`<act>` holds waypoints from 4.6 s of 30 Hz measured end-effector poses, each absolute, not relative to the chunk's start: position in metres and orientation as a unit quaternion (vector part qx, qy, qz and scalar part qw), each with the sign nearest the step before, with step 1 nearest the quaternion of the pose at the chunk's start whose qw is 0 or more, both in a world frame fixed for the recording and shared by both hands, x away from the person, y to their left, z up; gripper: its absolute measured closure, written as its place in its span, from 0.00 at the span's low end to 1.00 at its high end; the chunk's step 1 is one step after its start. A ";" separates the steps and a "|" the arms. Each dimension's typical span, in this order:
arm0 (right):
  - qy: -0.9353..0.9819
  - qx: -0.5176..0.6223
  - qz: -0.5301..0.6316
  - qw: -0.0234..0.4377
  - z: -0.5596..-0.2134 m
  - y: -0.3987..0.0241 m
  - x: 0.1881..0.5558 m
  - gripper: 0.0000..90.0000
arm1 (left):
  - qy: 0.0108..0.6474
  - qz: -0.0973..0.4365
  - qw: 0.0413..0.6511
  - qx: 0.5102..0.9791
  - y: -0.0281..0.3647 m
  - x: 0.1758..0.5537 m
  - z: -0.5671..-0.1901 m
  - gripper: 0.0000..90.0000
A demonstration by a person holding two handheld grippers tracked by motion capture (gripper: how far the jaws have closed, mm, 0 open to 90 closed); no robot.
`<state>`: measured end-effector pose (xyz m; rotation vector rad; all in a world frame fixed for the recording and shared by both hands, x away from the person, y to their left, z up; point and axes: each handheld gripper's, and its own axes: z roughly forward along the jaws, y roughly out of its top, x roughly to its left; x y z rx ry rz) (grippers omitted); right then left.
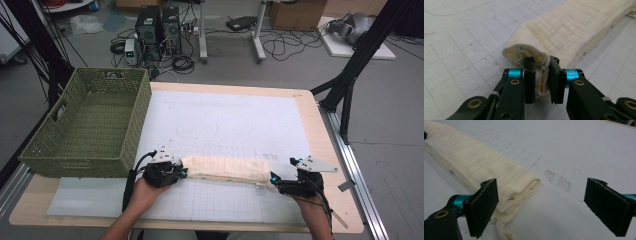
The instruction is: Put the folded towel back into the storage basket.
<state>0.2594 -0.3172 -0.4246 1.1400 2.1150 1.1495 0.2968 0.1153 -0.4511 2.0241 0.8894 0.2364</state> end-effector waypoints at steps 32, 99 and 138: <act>0.809 0.401 0.393 0.172 -0.447 -0.290 0.267 0.46 | 0.359 0.092 0.445 0.815 0.117 0.298 -0.451 0.84; 0.799 0.366 0.437 0.192 -0.419 -0.290 0.276 0.87 | 0.311 0.133 0.529 0.778 0.123 0.284 -0.403 0.90; 0.819 0.269 0.447 0.240 -0.312 -0.168 0.396 0.88 | 0.300 0.245 0.578 0.718 0.199 0.247 -0.323 0.90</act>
